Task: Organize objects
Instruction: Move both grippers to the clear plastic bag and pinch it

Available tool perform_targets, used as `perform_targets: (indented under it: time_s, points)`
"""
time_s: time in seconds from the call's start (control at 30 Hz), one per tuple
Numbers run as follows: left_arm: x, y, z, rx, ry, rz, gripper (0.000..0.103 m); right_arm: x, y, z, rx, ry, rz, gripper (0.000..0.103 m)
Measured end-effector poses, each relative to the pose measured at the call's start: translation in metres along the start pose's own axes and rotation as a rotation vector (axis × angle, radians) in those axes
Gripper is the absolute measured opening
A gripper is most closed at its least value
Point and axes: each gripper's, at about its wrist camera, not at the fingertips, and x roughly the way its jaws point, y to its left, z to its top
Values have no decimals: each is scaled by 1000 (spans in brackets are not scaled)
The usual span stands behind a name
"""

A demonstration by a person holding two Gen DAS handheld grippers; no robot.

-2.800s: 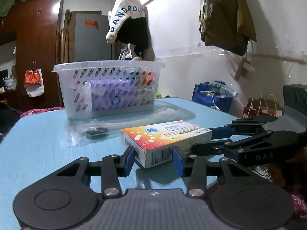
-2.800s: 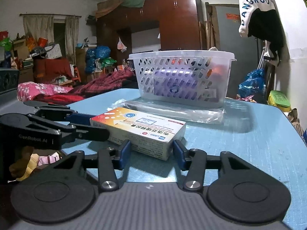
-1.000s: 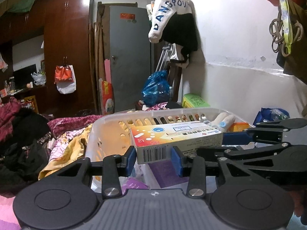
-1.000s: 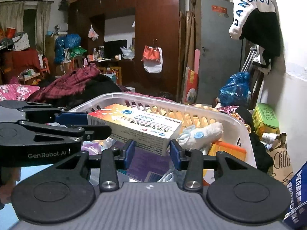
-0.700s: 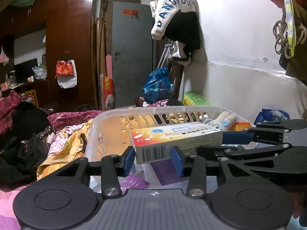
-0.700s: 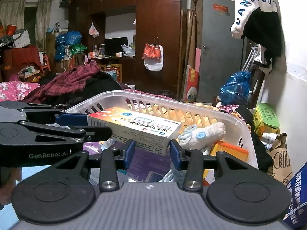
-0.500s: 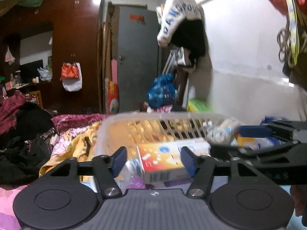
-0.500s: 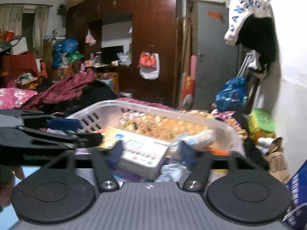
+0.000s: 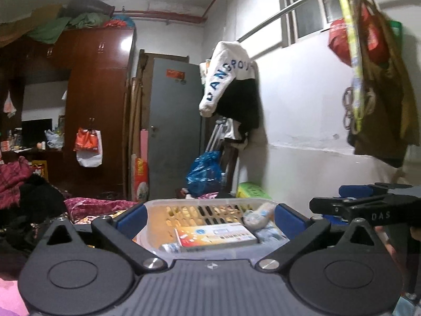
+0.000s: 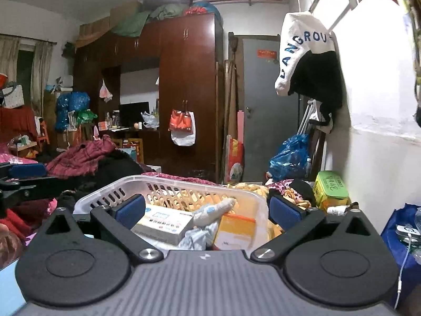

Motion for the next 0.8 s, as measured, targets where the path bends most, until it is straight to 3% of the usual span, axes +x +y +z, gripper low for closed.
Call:
perform_targets:
  time_s: [0.17,0.33,0.57,0.8]
  points:
    - [-20,-1,-17,23,101,34,103,-24,-10,-24,28,9,2,103]
    - [-24,15,-56,2,249,75,103,-13,-28,-67,90,162,-2,103]
    - [7,45,-94,-154,420,72,102,28,-43,-104,208,363,21,102]
    - [24,35,-110,-167,489,42,102,40,-31,-114,184,420,85,89]
